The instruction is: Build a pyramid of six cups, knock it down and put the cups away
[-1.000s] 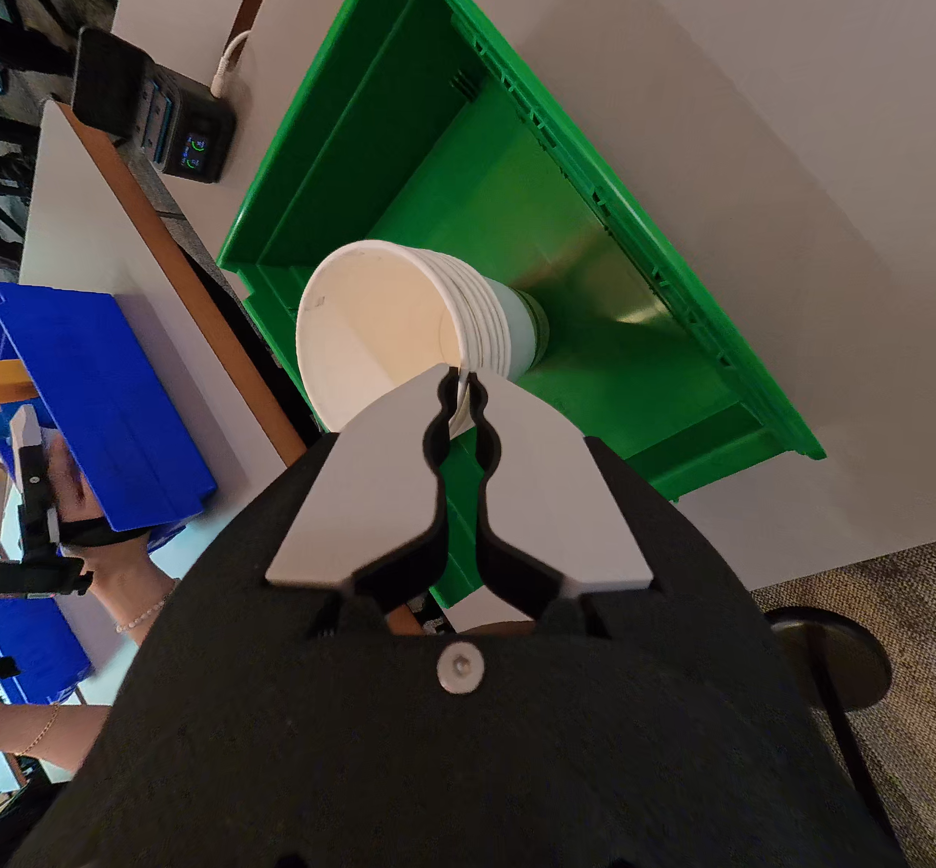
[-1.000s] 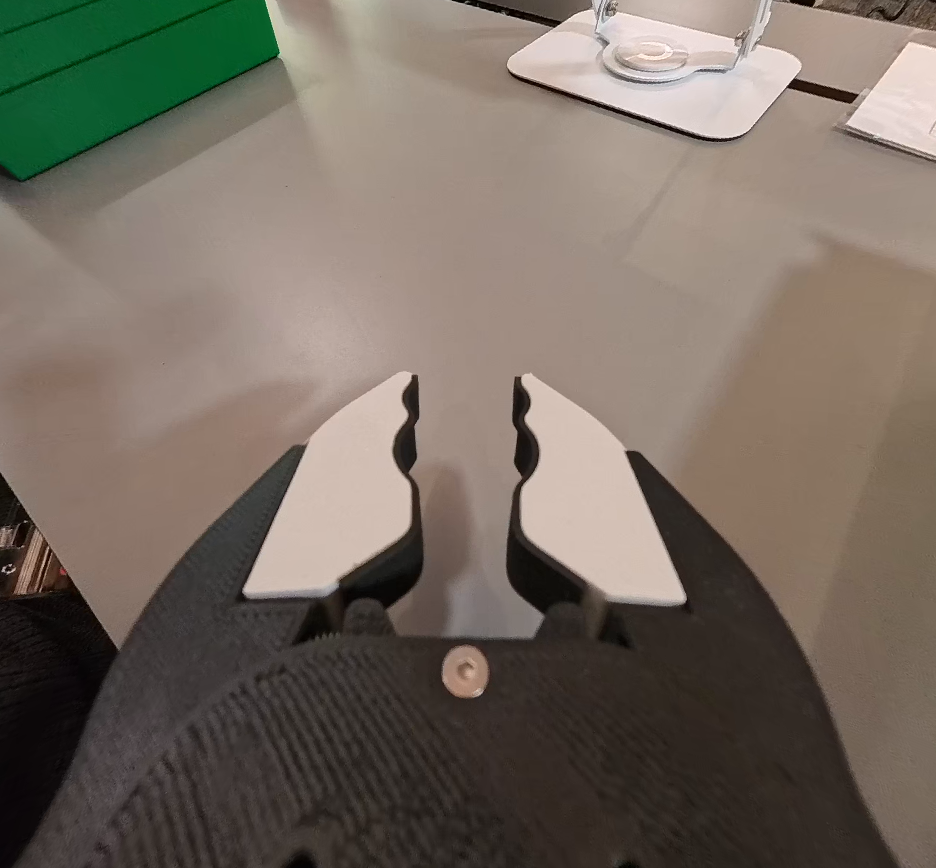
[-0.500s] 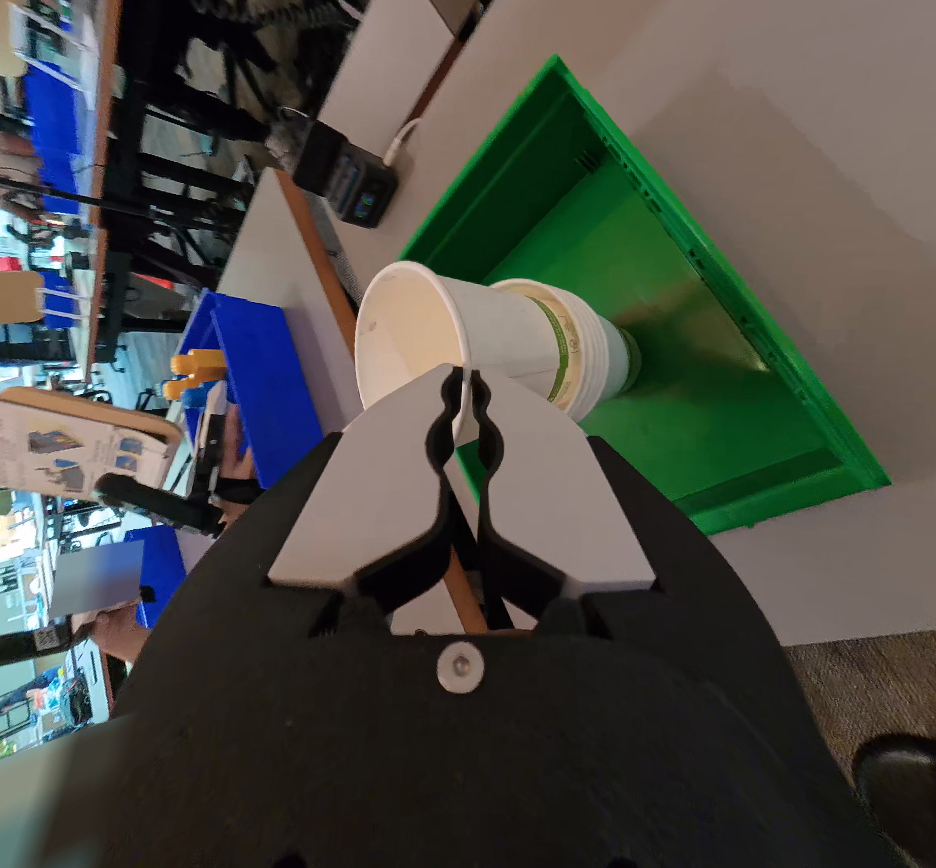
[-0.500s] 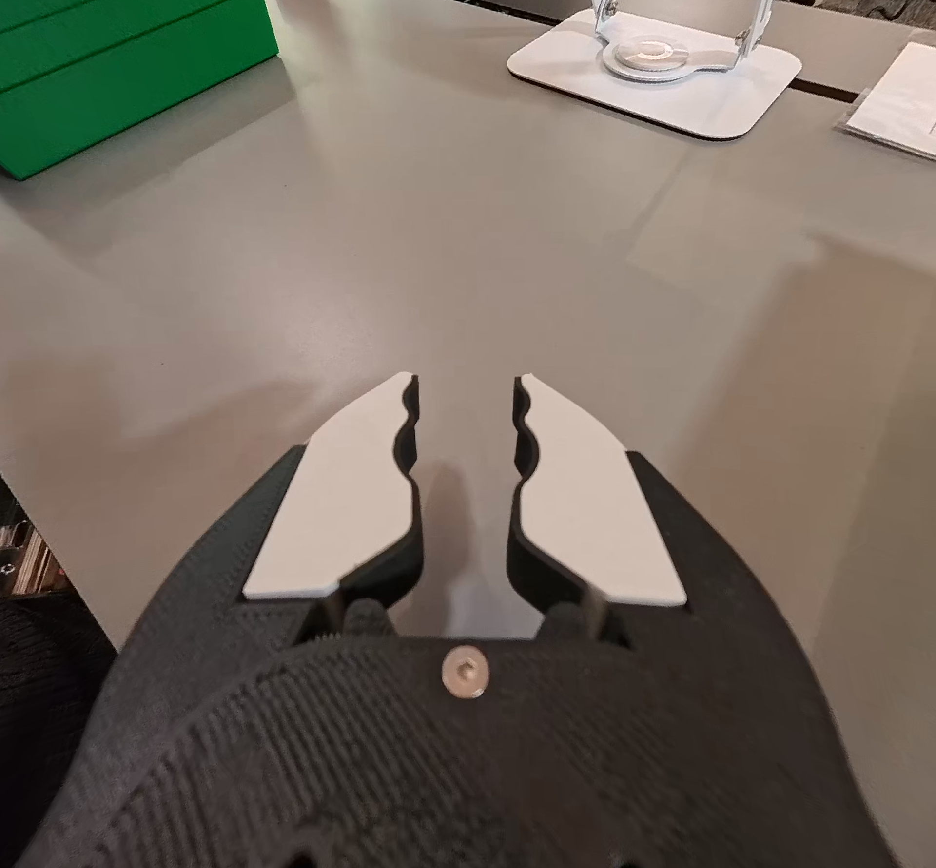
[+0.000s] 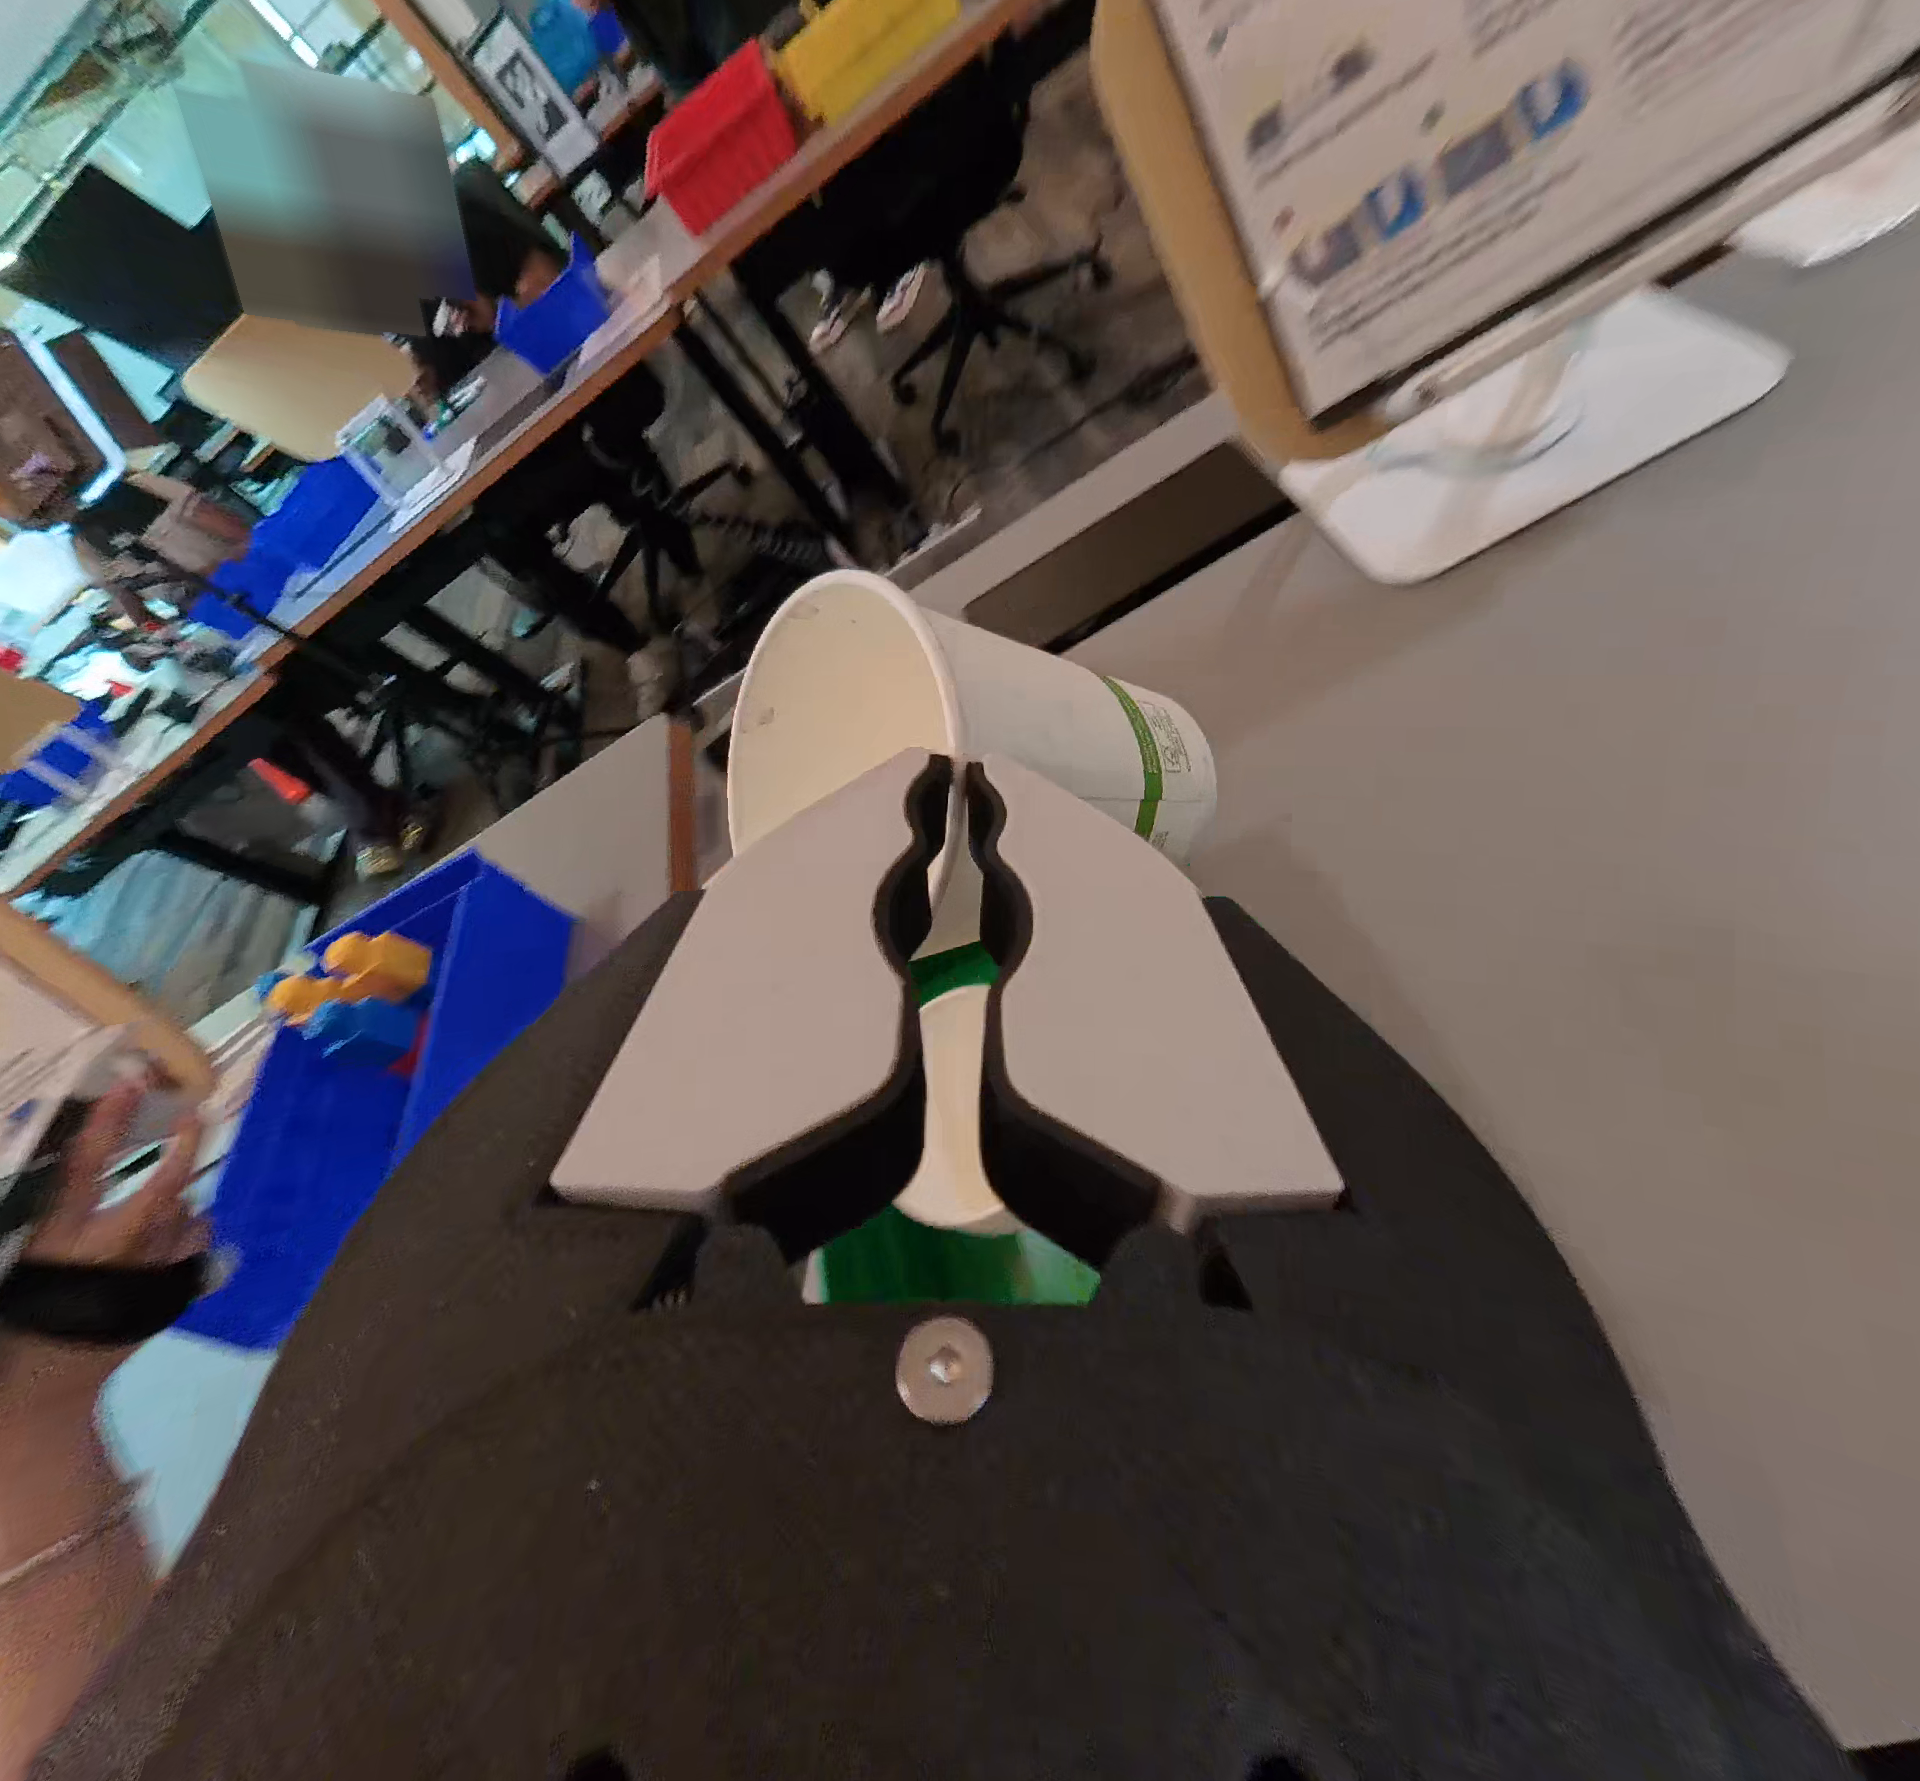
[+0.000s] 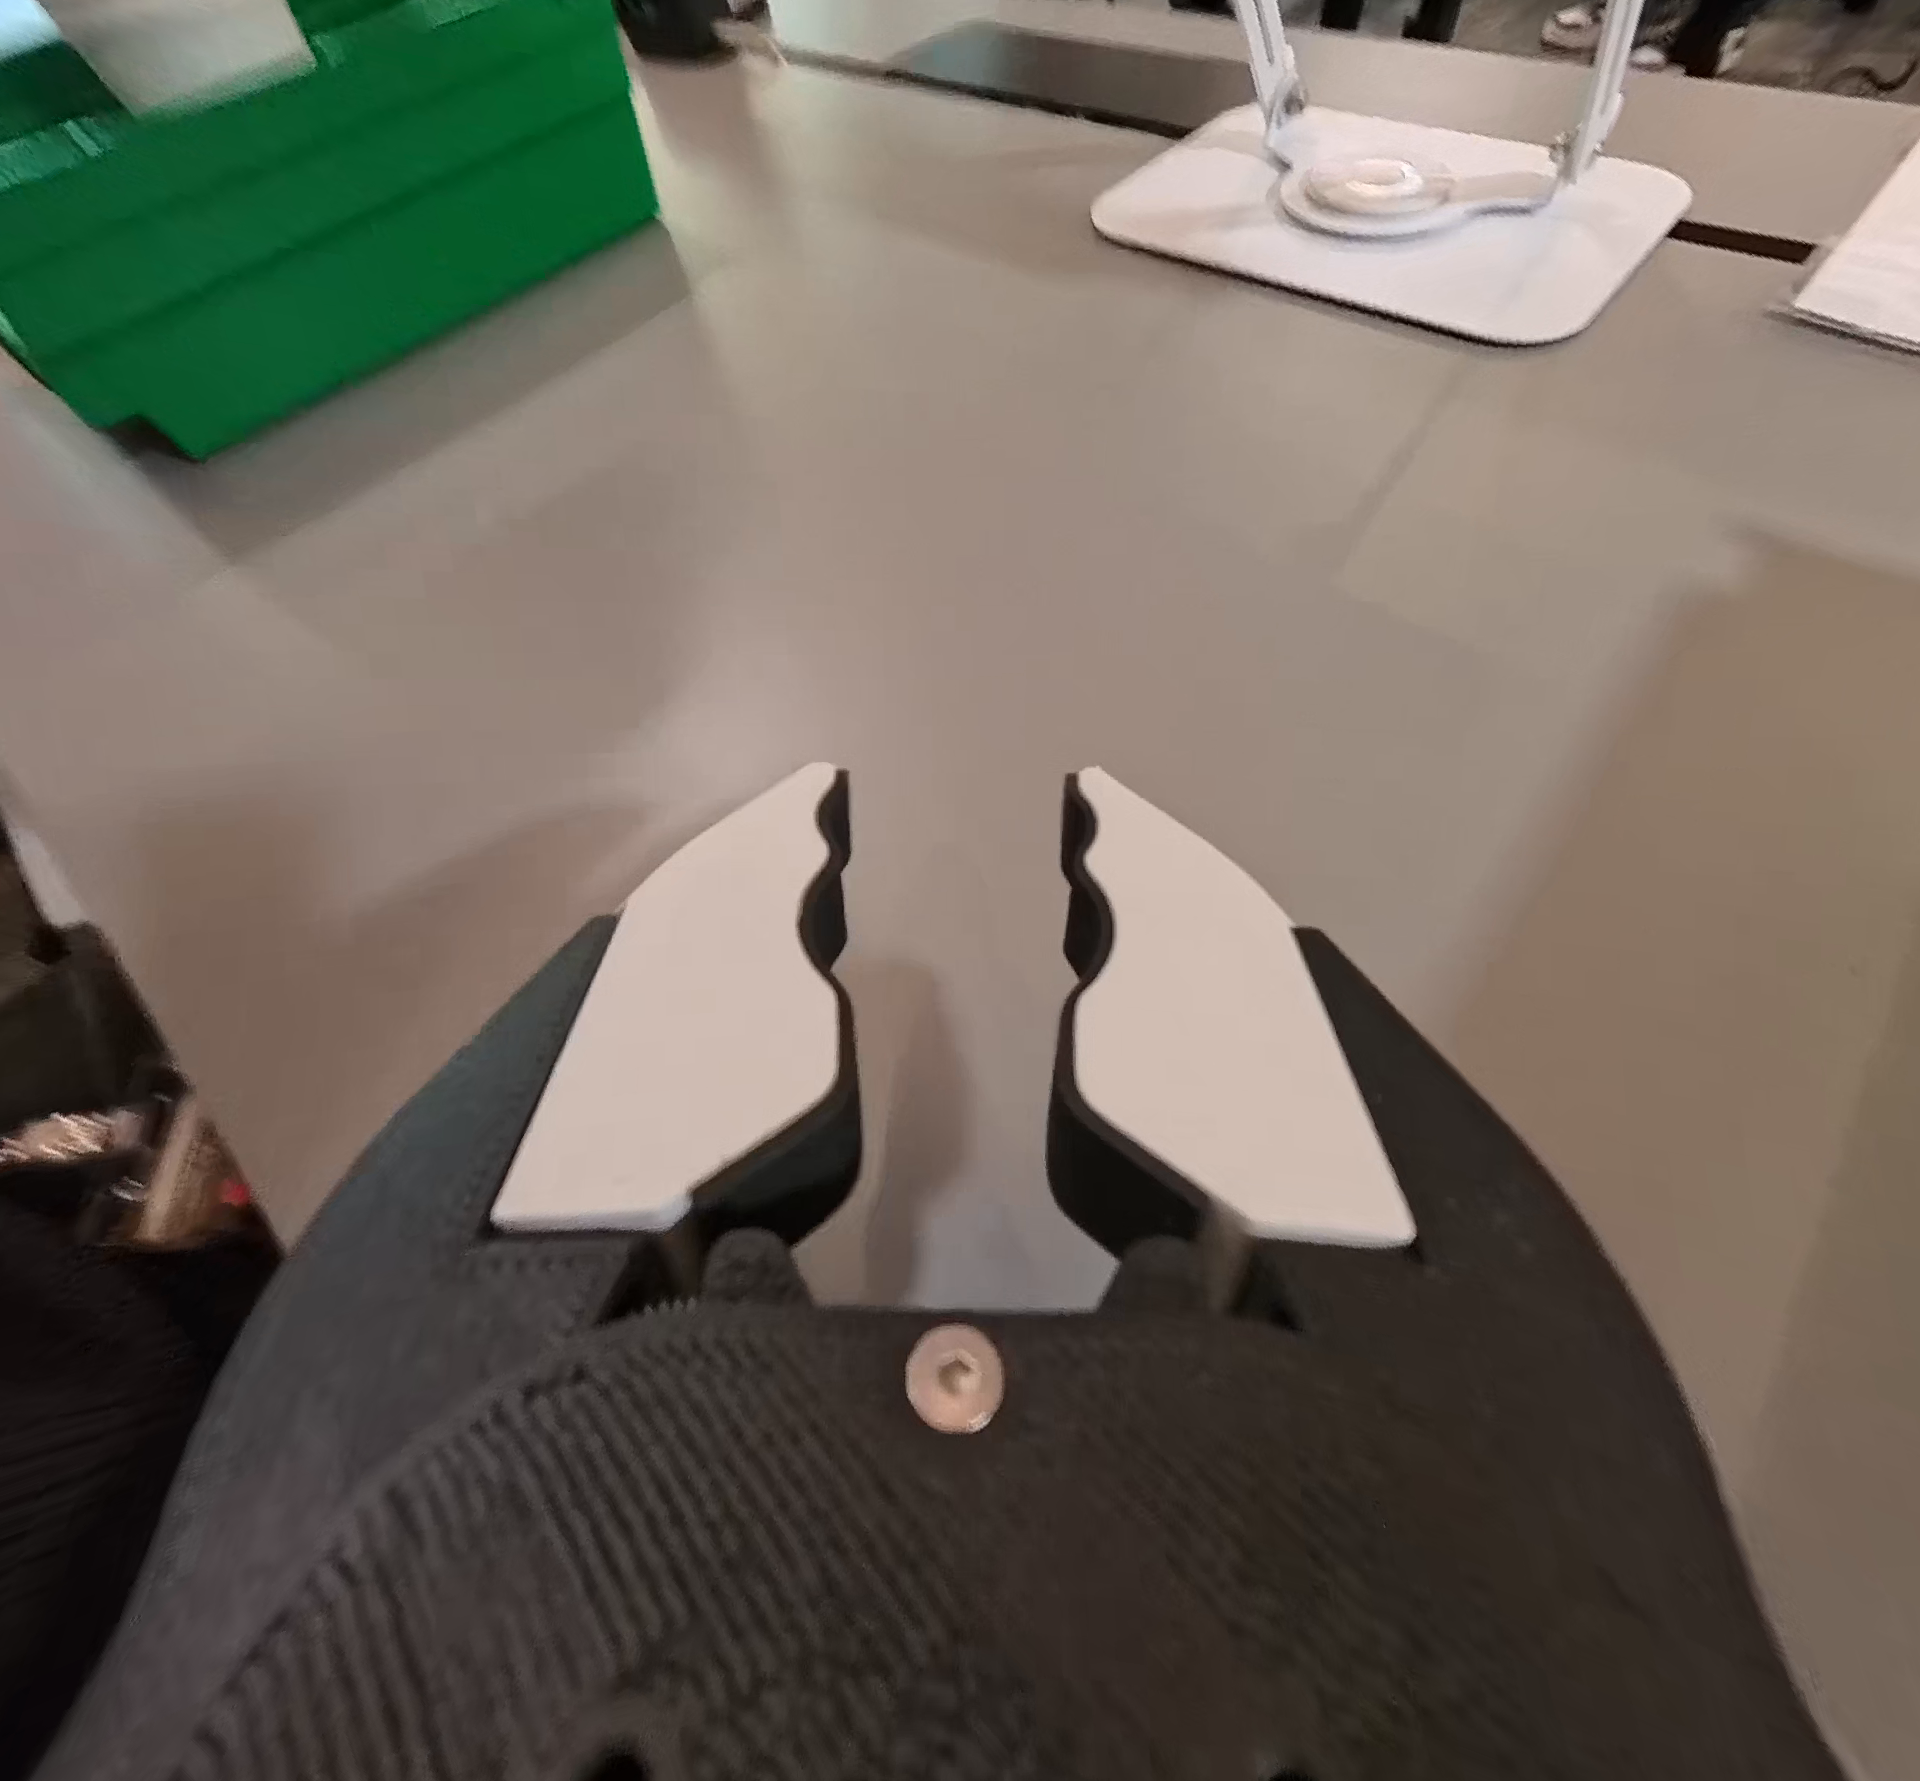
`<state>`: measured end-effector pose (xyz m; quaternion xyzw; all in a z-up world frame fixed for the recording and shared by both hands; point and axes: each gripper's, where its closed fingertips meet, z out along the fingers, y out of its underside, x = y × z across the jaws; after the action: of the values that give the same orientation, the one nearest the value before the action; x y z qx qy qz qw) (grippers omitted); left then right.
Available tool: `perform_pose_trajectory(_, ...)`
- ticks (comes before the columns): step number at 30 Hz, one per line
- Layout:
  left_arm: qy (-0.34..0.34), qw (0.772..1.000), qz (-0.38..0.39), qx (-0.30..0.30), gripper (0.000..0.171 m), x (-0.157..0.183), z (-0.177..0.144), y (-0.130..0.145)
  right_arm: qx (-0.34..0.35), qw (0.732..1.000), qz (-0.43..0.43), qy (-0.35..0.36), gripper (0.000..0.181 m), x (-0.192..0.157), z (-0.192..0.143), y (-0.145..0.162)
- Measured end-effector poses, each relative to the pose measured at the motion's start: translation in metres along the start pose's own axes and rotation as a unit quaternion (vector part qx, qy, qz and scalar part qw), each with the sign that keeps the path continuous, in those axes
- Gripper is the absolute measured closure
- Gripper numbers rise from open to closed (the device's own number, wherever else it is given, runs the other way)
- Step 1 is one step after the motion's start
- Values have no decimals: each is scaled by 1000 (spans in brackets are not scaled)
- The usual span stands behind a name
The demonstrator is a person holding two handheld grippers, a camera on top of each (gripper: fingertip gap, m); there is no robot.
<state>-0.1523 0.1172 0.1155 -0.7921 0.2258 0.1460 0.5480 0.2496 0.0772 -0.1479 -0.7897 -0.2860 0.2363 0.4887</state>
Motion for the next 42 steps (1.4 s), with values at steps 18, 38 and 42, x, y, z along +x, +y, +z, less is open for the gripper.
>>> perform_pose_trajectory(18,361,901,-204,125,167,261,42,-72,201,921,232,-239,80,-43,42,-89)
perform_pose_trajectory(38,296,915,-231,149,127,314,60,24,197,931,253,-176,102,11,21,-81)
perform_pose_trajectory(42,254,947,-160,116,119,320,73,54,183,948,214,-148,102,16,21,-79)
